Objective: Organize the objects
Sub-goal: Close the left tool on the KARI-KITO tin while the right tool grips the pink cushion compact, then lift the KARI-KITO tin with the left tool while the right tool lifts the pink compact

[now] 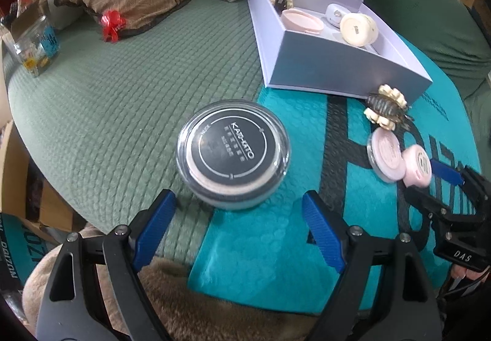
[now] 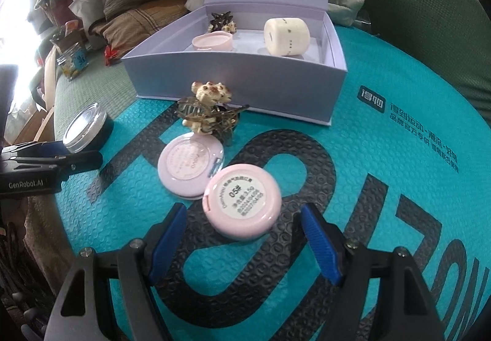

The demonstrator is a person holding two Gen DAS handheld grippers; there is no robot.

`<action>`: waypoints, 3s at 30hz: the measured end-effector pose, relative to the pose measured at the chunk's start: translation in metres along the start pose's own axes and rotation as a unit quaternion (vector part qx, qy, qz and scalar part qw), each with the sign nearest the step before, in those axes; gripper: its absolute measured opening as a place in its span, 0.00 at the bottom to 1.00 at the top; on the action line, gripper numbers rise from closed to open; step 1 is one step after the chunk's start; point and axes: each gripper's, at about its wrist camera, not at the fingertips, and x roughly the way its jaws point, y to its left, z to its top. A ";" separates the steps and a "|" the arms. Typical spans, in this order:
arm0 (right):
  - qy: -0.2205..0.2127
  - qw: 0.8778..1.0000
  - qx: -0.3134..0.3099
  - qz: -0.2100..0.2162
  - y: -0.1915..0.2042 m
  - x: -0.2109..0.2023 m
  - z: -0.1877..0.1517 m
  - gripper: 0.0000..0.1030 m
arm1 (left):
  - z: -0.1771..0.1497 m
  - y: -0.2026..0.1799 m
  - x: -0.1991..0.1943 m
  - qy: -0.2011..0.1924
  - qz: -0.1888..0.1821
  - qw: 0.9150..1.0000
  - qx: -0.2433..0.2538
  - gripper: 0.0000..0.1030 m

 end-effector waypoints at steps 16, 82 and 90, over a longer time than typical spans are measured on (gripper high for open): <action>-0.009 1.000 -0.006 0.014 -0.004 0.001 0.001 0.51 | 0.016 0.006 0.005 -0.028 0.006 1.000 -0.010 0.81; -0.021 0.999 -0.018 0.026 -0.013 -0.012 -0.023 0.51 | -0.022 -0.068 0.006 -0.051 -0.025 0.992 0.112 0.75; -0.032 0.999 -0.024 0.026 -0.009 -0.016 -0.032 0.51 | -0.027 -0.066 -0.001 -0.046 -0.012 0.994 0.099 0.65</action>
